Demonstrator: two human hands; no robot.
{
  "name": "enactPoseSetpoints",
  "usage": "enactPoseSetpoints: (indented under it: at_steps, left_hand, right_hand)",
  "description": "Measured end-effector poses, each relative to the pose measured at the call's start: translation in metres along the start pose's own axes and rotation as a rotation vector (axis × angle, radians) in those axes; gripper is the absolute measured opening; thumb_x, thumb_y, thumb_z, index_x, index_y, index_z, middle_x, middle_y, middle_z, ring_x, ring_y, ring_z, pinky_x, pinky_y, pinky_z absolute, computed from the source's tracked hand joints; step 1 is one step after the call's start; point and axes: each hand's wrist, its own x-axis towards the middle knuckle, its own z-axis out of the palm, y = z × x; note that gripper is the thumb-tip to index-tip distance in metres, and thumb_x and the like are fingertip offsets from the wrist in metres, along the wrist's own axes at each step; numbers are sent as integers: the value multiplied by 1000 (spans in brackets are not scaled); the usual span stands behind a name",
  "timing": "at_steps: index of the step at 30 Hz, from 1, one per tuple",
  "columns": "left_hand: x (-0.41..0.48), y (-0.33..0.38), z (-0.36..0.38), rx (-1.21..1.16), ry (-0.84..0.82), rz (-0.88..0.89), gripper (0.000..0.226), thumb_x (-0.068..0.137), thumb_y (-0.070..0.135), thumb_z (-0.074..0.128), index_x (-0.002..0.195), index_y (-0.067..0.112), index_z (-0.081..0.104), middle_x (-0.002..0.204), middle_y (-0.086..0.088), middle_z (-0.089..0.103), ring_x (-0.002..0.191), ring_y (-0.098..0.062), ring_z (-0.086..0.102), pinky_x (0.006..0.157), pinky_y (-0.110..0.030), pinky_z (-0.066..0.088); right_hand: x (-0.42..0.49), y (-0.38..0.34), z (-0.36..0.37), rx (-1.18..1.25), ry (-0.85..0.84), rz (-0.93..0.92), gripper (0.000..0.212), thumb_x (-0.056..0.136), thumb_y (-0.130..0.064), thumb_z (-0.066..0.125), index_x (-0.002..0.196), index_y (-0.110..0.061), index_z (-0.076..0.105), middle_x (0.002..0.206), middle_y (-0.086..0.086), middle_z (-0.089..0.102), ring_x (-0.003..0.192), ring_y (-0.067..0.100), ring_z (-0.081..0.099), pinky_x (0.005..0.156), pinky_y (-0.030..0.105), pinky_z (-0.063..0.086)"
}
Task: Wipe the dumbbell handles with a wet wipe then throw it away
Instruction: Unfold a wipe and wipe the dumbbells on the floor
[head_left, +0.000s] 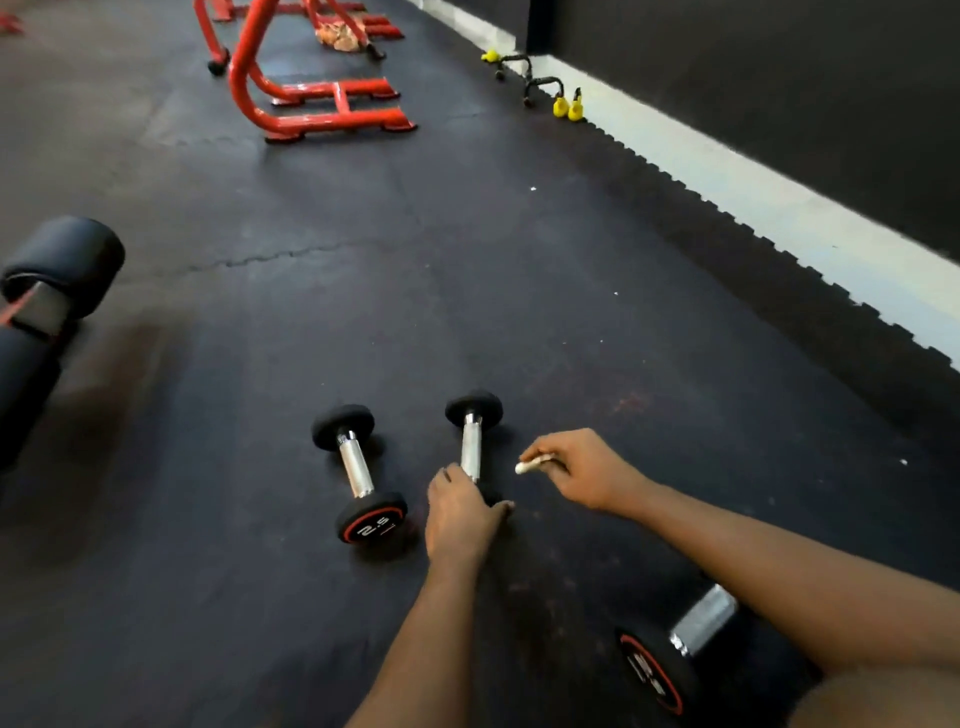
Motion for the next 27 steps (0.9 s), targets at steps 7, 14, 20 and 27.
enactPoseSetpoints:
  at_steps: [7, 14, 20, 27]
  left_hand:
    - [48, -20, 36, -159, -30, -269, 112, 65, 67, 83, 141, 2, 33, 143, -16, 43, 135, -31, 43, 105, -40, 44]
    - [53, -21, 57, -196, 55, -280, 100, 67, 47, 90, 137, 4, 33, 138, -12, 41, 132, -27, 40, 108, -34, 41]
    - [56, -24, 57, -230, 27, -278, 103, 67, 47, 89, 140, 7, 29, 139, -7, 37, 135, -23, 35, 106, -30, 38]
    - [62, -27, 50, -253, -3, -293, 97, 63, 49, 91, 132, 12, 35, 134, -4, 39, 134, -22, 38, 108, -33, 42]
  right_hand:
    - [80, 33, 55, 119, -97, -65, 36, 89, -2, 58, 118, -20, 72, 107, 0, 73, 81, -5, 60, 80, 12, 46]
    - [130, 24, 109, -283, -513, -335, 43, 92, -6, 53, 130, -24, 63, 139, 0, 58, 138, 12, 43, 124, 39, 5]
    - [126, 31, 106, -529, -531, -515, 44, 89, -10, 55, 128, -30, 61, 132, -5, 61, 127, 11, 53, 110, 29, -29]
    - [153, -3, 109, -628, -603, -436, 37, 91, -10, 49, 118, -28, 67, 114, 0, 70, 110, 19, 62, 118, 38, -13]
